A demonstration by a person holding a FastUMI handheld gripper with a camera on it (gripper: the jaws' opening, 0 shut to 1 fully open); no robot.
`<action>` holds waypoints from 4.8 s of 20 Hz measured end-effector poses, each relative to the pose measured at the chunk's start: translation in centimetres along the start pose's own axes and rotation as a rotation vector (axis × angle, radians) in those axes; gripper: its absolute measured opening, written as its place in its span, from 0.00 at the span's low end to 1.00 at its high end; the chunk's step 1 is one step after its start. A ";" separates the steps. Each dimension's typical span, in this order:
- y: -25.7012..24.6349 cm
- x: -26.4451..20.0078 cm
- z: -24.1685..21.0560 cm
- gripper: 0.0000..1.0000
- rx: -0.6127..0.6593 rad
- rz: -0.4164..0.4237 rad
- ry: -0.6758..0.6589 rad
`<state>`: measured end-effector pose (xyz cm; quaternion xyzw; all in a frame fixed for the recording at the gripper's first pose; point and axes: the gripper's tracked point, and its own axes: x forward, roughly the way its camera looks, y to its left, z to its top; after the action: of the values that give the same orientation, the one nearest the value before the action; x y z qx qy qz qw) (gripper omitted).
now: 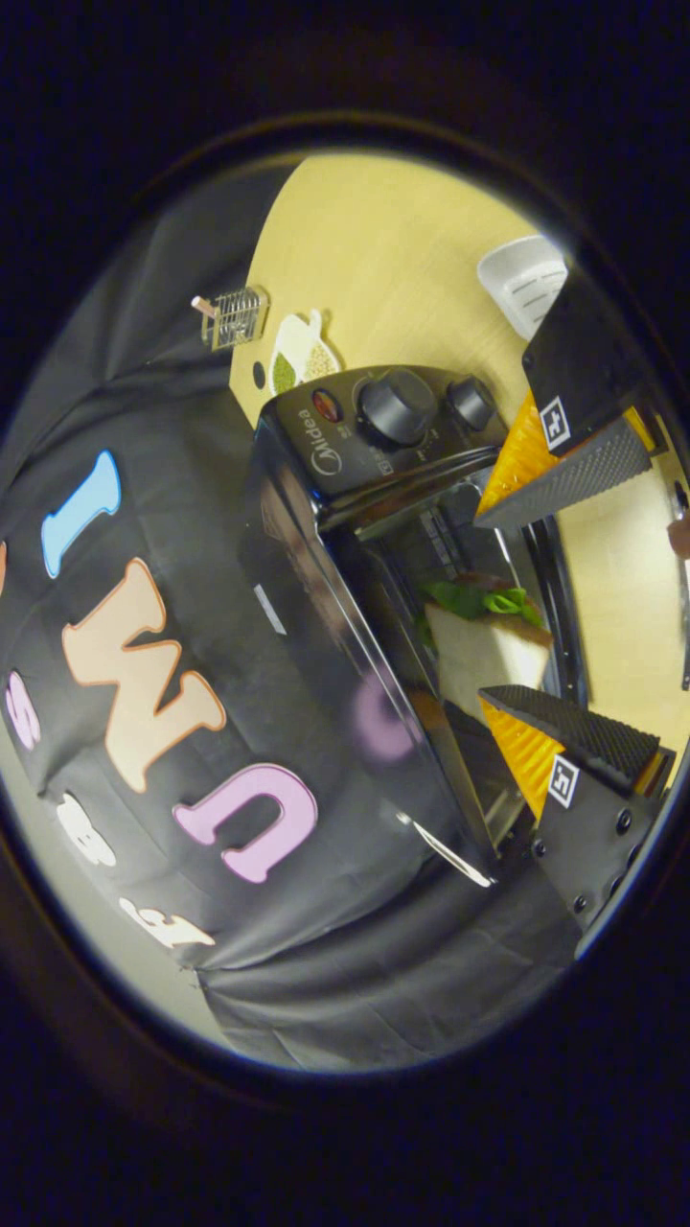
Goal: Open the toaster oven, put the food inside, and close the toaster oven door.
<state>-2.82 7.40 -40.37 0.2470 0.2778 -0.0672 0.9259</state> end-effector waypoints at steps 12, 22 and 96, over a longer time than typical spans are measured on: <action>3.9 -9.3 -10.2 0.99 -0.185 0.163 0.408; -0.2 -13.6 -14.4 0.99 -0.286 0.123 0.620; 3.0 -6.8 -2.7 1.00 -0.209 0.114 0.444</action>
<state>-9.02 11.23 -37.37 0.1740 0.4654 0.0703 0.8650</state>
